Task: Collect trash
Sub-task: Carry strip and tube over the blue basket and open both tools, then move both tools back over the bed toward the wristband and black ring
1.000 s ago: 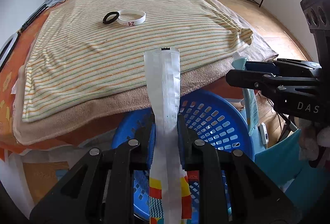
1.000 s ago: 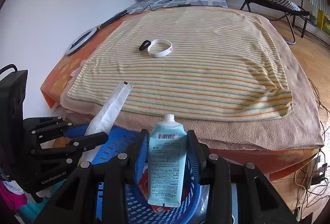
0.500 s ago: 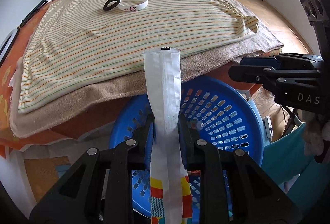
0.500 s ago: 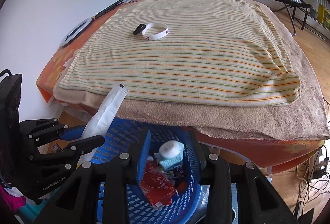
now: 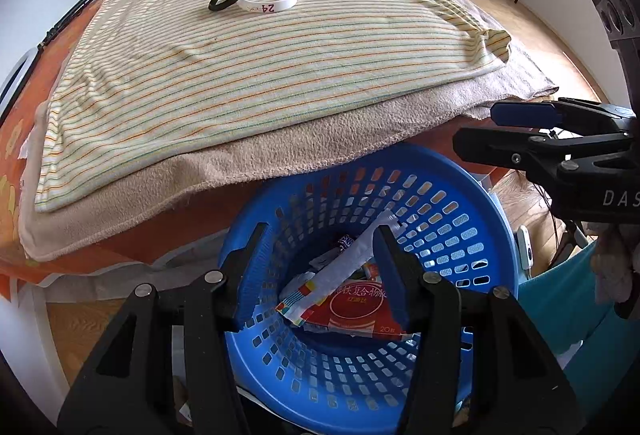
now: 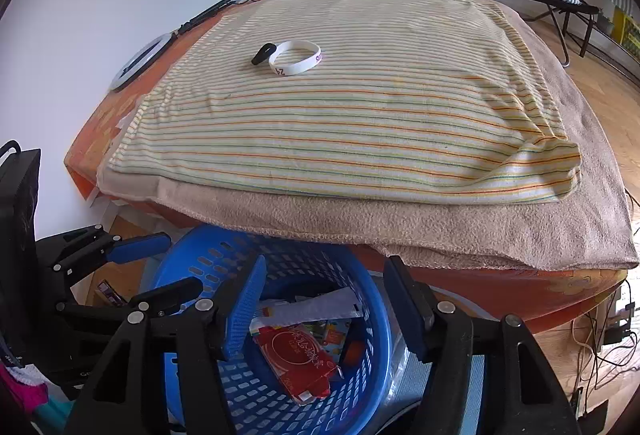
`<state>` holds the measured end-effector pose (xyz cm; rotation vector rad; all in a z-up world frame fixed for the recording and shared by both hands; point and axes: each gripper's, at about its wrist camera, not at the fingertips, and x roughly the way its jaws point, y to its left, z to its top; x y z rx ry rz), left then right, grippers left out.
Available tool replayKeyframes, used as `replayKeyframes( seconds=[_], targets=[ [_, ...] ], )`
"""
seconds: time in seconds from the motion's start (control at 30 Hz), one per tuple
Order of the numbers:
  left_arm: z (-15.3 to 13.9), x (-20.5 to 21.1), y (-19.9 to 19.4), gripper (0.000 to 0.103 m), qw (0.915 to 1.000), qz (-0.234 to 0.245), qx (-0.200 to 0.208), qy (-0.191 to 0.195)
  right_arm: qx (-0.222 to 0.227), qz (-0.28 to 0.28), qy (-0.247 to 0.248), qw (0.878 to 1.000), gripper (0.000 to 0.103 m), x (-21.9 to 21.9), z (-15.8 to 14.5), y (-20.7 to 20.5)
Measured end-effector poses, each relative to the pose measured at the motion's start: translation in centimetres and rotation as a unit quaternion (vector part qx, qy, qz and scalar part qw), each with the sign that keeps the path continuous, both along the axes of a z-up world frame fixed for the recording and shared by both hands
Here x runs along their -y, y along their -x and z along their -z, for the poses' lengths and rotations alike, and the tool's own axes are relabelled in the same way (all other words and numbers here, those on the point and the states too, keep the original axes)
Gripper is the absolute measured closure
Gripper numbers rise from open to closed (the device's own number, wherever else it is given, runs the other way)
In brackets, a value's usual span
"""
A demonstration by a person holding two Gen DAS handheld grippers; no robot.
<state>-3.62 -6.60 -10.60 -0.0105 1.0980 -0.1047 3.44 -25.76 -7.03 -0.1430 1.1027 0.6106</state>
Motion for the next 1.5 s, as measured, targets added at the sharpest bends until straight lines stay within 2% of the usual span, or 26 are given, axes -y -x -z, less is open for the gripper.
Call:
replayKeyframes(
  seconds=[0.03,0.1,0.27,0.33,0.4,0.97,1.1,1.27,1.4,1.5],
  targets=[
    [0.0,0.0,0.0,0.042,1.0000,0.000,0.001,0.000,0.001,0.001,0.001,1.000,0.032,0.0,0.0,0.0],
    [0.0,-0.1,0.0,0.039,1.0000,-0.002,0.003,-0.002,0.003,0.001,0.003,1.000,0.028,-0.1,-0.1,0.0],
    [0.1,-0.2,-0.1,0.039,1.0000,-0.004,0.002,-0.003,0.007,0.002,0.014,1.000,0.026,-0.4,-0.1,-0.1],
    [0.1,-0.2,-0.1,0.034,1.0000,-0.005,0.002,-0.003,0.008,0.004,0.014,1.000,0.013,-0.4,-0.1,-0.1],
    [0.1,-0.2,-0.1,0.031,1.0000,-0.007,0.004,-0.004,0.010,0.006,0.012,1.000,0.012,-0.3,-0.2,-0.1],
    [-0.3,-0.3,-0.1,0.030,1.0000,-0.008,0.001,0.002,0.015,0.009,0.016,1.000,0.007,-0.5,-0.6,-0.2],
    [-1.5,-0.9,-0.8,0.030,0.9999,-0.005,0.007,-0.009,0.013,0.009,0.006,1.000,0.007,-0.7,-1.1,-0.5],
    [-4.4,-2.6,-2.5,0.030,0.9993,-0.019,0.030,-0.010,0.014,0.021,-0.008,1.000,0.006,-0.8,-2.1,-1.5],
    [-6.6,-3.6,-4.6,0.030,0.9983,-0.015,0.047,-0.031,0.021,0.022,-0.018,0.999,0.006,-1.1,-3.0,-2.4],
    [-7.4,-5.0,-6.6,0.030,0.9990,-0.010,0.040,-0.016,0.044,0.026,-0.027,0.998,0.006,-1.3,-4.0,-3.1]
  ],
)
